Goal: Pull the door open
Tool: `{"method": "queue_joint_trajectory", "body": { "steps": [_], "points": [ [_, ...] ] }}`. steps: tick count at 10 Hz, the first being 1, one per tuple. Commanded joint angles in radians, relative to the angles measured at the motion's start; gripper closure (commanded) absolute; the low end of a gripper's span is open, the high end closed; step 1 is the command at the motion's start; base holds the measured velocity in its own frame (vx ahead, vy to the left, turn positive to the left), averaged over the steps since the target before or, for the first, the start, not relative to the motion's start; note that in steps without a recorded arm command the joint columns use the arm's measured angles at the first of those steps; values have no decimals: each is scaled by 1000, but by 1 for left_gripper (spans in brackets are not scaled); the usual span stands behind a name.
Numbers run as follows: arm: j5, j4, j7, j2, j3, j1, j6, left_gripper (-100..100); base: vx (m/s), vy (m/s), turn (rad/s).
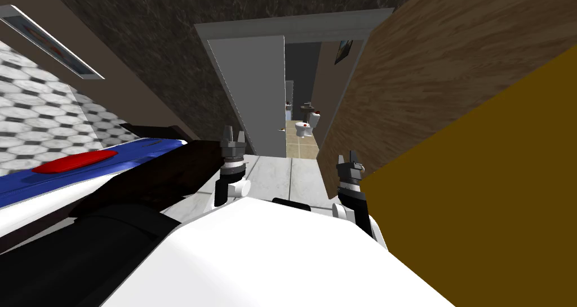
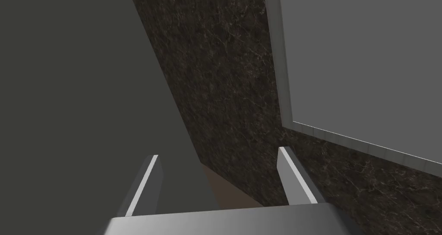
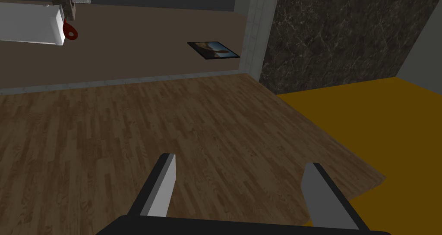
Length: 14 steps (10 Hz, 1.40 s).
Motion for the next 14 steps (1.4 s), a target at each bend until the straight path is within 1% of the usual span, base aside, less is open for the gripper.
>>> {"method": "queue_joint_trajectory", "body": {
  "steps": [1,4,5,6,7,8,14],
  "points": [
    [1,30,5,6,2,-5,-5,-100,53,15,-25],
    [4,107,17,19,8,-19,-19,-100,184,8,-44],
    [5,120,20,21,9,-21,-22,-100,133,-11,-28],
    [6,148,24,25,11,-26,-27,-100,121,-3,-31],
    [7,165,27,27,12,-29,-30,-100,122,7,-29],
    [8,200,33,31,14,-35,-36,-100,129,5,-46],
    [13,314,51,44,23,-55,-57,-100,99,5,-29]
  ]
}}
